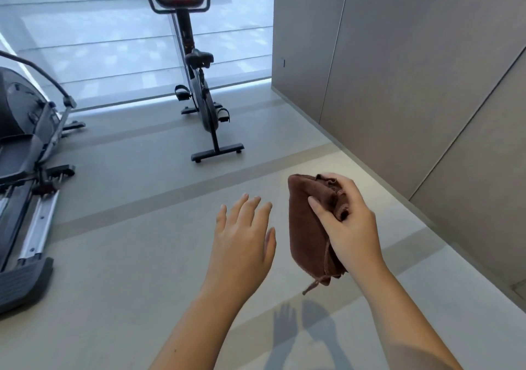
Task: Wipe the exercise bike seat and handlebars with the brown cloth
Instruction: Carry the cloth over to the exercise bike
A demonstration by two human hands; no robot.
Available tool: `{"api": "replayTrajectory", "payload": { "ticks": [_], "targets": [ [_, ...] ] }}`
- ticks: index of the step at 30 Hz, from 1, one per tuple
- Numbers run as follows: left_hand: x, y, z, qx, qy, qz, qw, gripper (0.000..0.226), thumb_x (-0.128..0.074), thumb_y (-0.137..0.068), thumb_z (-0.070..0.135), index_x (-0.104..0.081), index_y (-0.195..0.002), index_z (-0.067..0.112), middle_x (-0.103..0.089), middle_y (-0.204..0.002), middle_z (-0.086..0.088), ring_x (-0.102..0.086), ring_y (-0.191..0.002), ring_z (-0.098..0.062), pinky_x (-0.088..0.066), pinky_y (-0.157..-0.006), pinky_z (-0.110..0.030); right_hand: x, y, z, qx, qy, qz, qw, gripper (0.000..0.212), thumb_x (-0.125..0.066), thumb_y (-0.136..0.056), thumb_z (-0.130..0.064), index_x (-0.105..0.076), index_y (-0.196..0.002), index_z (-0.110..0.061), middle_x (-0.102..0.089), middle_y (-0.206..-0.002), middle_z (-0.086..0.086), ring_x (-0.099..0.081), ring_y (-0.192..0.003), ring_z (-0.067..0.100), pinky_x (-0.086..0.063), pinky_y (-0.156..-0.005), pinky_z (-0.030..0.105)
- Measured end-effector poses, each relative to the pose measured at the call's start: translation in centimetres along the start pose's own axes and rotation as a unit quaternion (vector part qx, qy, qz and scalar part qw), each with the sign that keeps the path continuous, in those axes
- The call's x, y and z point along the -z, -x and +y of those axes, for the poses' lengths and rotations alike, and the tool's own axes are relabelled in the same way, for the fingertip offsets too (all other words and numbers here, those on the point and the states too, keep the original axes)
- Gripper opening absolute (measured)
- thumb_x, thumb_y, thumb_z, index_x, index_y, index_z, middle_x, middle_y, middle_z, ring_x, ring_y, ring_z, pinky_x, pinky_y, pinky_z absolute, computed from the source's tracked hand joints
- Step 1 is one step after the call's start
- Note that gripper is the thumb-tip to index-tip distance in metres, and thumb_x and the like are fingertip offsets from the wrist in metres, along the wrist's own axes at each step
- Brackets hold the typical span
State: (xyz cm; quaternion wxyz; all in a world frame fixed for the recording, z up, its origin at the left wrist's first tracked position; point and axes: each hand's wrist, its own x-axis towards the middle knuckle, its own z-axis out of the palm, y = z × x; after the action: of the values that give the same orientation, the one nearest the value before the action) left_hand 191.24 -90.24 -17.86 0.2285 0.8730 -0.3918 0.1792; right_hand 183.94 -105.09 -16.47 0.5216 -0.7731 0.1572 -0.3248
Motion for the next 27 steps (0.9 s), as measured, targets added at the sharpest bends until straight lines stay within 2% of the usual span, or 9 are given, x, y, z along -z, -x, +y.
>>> {"api": "replayTrajectory", "payload": {
  "ticks": [8,15,22,27],
  "targets": [
    [-7.4,-12.5,-6.8,0.016,-0.008,-0.007,1.000,0.037,-0.074,-0.071,0.010,-0.064,-0.106,0.004,-0.065,-0.110,-0.017,-0.058,-0.109,-0.037,-0.039,-0.090,-0.060,-4.7,-14.1,6.2,-0.026,-0.013,-0.042,0.999,0.031,-0.066,-0.082,-0.027,-0.054,-0.101,-0.047,-0.061,-0.098,-0.033,-0.058,-0.091,-0.010,-0.043,-0.068,0.001],
    [-12.8,-26.2,-17.8,0.050,-0.009,-0.010,0.999,0.037,-0.072,-0.074,0.008,-0.062,-0.109,0.001,-0.064,-0.112,-0.020,-0.055,-0.111,-0.039,-0.036,-0.092,-0.061,-13.2,-30.6,9.7,-0.028,-0.006,-0.071,0.997,0.030,-0.065,-0.083,-0.029,-0.054,-0.104,-0.046,-0.062,-0.099,-0.028,-0.059,-0.092,-0.007,-0.048,-0.073,0.008],
    [-16.9,-40.1,-26.8,0.095,0.009,-0.005,0.995,0.038,-0.069,-0.077,0.007,-0.060,-0.114,0.001,-0.061,-0.118,-0.019,-0.051,-0.117,-0.038,-0.031,-0.097,-0.059,-20.3,-46.4,11.7,-0.007,-0.002,-0.098,0.995,0.031,-0.066,-0.082,-0.024,-0.055,-0.103,-0.044,-0.062,-0.099,-0.030,-0.058,-0.093,-0.011,-0.041,-0.072,0.000],
    [-20.7,-47.6,-30.7,0.078,-0.002,-0.020,0.997,0.038,-0.071,-0.075,0.005,-0.061,-0.110,0.000,-0.063,-0.114,-0.018,-0.054,-0.113,-0.038,-0.035,-0.093,-0.061,-22.8,-54.6,15.4,-0.007,0.006,-0.090,0.996,0.030,-0.066,-0.082,-0.025,-0.055,-0.102,-0.043,-0.062,-0.097,-0.031,-0.058,-0.090,-0.010,-0.040,-0.069,0.000]
  ]
}}
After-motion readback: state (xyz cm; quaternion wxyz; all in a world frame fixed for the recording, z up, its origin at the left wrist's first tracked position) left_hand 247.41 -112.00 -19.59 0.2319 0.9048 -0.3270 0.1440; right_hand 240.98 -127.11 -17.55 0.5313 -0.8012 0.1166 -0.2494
